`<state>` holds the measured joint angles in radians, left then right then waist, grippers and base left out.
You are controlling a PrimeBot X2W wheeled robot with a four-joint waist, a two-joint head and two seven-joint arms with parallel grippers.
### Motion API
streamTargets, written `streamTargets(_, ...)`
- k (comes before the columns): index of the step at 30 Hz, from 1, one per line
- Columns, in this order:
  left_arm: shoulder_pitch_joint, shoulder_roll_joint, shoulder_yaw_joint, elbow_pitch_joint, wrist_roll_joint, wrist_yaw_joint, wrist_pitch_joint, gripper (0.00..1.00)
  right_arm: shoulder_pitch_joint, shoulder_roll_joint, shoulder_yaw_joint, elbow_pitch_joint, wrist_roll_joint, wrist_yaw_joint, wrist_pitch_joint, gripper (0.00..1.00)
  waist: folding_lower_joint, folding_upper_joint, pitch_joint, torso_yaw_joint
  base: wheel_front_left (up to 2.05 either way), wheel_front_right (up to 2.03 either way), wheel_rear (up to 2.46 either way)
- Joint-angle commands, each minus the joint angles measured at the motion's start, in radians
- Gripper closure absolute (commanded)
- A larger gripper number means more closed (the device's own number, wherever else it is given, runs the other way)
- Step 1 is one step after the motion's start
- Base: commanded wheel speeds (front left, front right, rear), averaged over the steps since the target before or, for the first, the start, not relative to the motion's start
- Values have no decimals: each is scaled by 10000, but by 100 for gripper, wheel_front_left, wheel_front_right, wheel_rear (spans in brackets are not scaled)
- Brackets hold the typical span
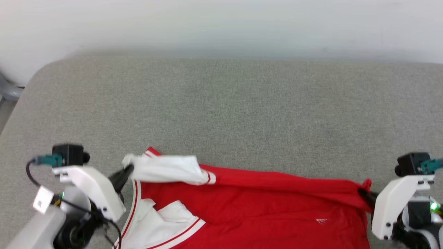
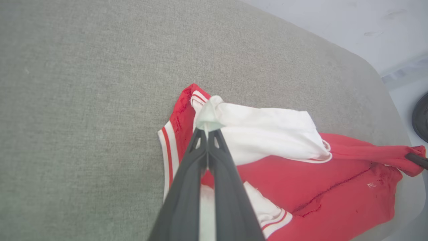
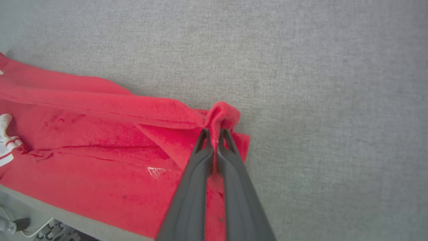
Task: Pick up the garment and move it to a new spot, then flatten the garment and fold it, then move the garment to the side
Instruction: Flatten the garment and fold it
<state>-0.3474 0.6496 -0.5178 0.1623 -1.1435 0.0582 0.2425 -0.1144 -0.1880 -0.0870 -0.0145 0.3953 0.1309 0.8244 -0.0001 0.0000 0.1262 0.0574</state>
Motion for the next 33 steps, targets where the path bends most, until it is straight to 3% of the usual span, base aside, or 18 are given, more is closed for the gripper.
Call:
streamTargets(1, 579, 83, 56, -238, -107, 245, -119, 100, 392, 108, -85, 11, 68, -4, -205, 100, 1, 0, -221, 51, 0, 0, 0)
streamTargets(8, 2718, 55, 181, -982, -838, 913, -375, 100, 1484, 415, -142, 345, 202, -4, -1127, 100, 1, 0, -491, 40, 0, 0, 0)
streamTargets(12, 3328, -274, 49, -858, -1078, 963, -509, 100, 1850, 516, -174, 722, 175, -4, -1746, 97, 1, 0, -591, 47, 0, 0, 0)
streamTargets(14, 3471, -338, -44, -645, -934, 962, -664, 100, 2000, 555, -32, 940, 142, -4, -2103, 50, 1, 0, -627, 30, 0, 0, 0)
streamTargets(15, 3487, -449, -88, -548, -916, 953, -736, 89, 2037, 599, 26, 1017, 209, -4, -2347, 0, 1, 0, -636, 31, 0, 0, 0)
streamTargets(16, 3464, -572, -113, -487, -879, 911, -854, 67, 2064, 625, 84, 1114, 273, -4, -2588, 0, 1, 0, -653, 37, 0, 0, 0)
streamTargets(17, 3437, -644, -133, -381, -843, 853, -941, 5, 2091, 615, 147, 1157, 275, -4, -2881, 0, 1, 0, -673, 37, 0, 0, 0)
streamTargets(18, 3415, -690, -165, -272, -833, 799, -989, 0, 2115, 618, 166, 1202, 267, -4, -3207, 0, 1, 0, -702, 37, 0, 0, 0)
streamTargets(26, 3010, -1116, 101, -350, 53, 407, -2818, 0, 2258, 725, 369, 905, 283, -4, -4995, 0, 1, 0, -1122, 12, 0, 0, 0)
streamTargets(33, 2638, -1122, 240, -877, 1348, 779, -4344, 0, 2538, 427, -88, 146, 198, -4, -4520, 0, 1, 0, -1410, 11, 0, 0, 0)
